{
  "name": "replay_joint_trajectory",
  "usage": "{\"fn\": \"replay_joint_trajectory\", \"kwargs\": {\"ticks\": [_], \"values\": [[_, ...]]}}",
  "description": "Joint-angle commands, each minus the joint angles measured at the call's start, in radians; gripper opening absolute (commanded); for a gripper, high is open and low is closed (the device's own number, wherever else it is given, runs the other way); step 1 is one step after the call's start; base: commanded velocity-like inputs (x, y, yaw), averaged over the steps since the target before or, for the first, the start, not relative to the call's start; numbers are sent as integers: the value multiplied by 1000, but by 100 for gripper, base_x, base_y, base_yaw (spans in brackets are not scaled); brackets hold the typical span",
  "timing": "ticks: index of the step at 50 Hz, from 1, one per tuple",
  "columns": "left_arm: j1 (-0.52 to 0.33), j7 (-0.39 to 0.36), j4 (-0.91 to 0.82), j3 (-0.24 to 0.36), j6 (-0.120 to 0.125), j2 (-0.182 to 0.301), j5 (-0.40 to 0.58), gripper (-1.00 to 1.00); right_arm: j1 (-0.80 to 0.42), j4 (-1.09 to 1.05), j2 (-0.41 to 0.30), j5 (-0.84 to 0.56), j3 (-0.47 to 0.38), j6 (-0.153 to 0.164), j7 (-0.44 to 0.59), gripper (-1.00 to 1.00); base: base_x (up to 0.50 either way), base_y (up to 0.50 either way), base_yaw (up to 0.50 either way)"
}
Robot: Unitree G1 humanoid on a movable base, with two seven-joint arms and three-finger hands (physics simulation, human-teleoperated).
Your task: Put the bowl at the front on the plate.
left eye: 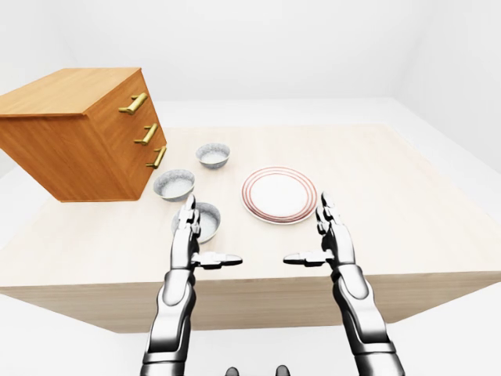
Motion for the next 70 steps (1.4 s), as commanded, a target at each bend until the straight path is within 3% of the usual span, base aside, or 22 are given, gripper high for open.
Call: {"fn": "replay_joint_trajectory", "kwargs": {"ticks": [1, 6, 10, 12, 16, 20, 22, 23, 24, 27, 29, 34, 35, 39, 41, 44, 47, 50, 52, 54, 60, 70], "values": [[-9, -31, -7, 23, 24, 12, -36, 100, -17, 25, -12, 19, -23, -2, 30, 100, 0, 0, 0], [-8, -27, -5, 24, 20, 12, -31, 100, -25, 51, -14, 3, -20, -13, 24, 100, 0, 0, 0], [-13, -16, 2, 27, 10, 11, -28, 100, -26, 38, -14, -1, -22, 1, 17, 100, 0, 0, 0], [-3, 18, -68, 62, 72, 12, -65, 100, -29, 50, -15, 1, -26, -7, 17, 100, 0, 0, 0], [31, 120, -162, 150, 72, 11, -118, 100, -28, 38, -14, -6, -23, 2, 9, 100, 0, 0, 0], [79, 295, -207, 220, 29, 5, -63, 100, -28, 43, -14, -8, -22, -2, 6, 100, 0, 0, 0], [112, 280, -226, 232, 28, 14, -71, 100, -26, 40, -13, -7, -20, 3, 8, 100, 0, 0, 0], [125, 279, -257, 256, 68, 11, -106, 100, -24, 34, -12, -4, -20, 3, 10, 100, 0, 0, 0], [129, 299, -265, 271, 72, 11, -107, 100, -25, 41, -13, -4, -22, -2, 9, 100, 0, 0, 0], [109, 385, -252, 338, 72, 12, -125, 100, -24, 32, -12, 0, -24, 7, 5, 100, 0, 0, 0], [107, 393, -242, 376, 72, 15, -195, 100, -25, 32, -13, -2, -23, 11, 3, 100, 0, 0, 0], [134, 462, -252, 437, 72, 21, -205, 100, -30, 45, -14, -8, -21, 7, 3, 100, 0, 0, 0], [138, 490, -240, 478, 72, 16, -229, 100, -28, 39, -13, -8, -21, 10, 3, 100, 0, 0, 0], [183, 496, -267, 523, 72, 8, -240, 100, -30, 43, -14, -9, -22, 8, 1, 100, 0, 0, 0], [174, 541, -265, 593, 72, -9, -263, 100, -31, 39, -13, -9, -24, 18, -5, 100, 0, 0, 0], [196, 541, -242, 607, 72, 13, -286, 100, -33, 42, -14, -9, -26, 21, -10, 100, 0, 0, 0], [219, 517, -242, 637, 72, 0, -283, 100, -36, 50, -14, -12, -25, 21, -14, 100, 0, 0, 0], [188, 541, -212, 665, 72, 21, -353, 100, -34, 43, -14, -8, -28, 30, -18, 100, 0, 0, 0], [183, 541, -210, 674, 72, 25, -347, 100, -39, 66, -16, -6, -33, 17, -22, 100, 0, 0, 0], [195, 541, -219, 667, 72, 19, -351, 100, -38, 49, -16, -17, -29, 52, -35, 100, 0, 0, 0], [192, 541, -215, 667, 72, 18, -351, 100, -53, 59, -19, -41, -29, 90, -51, 100, 0, 0, 0], [193, 541, -215, 666, 72, 19, -353, 100, -53, 59, -19, -42, -29, 90, -52, 100, 0, 0, 0]]}}
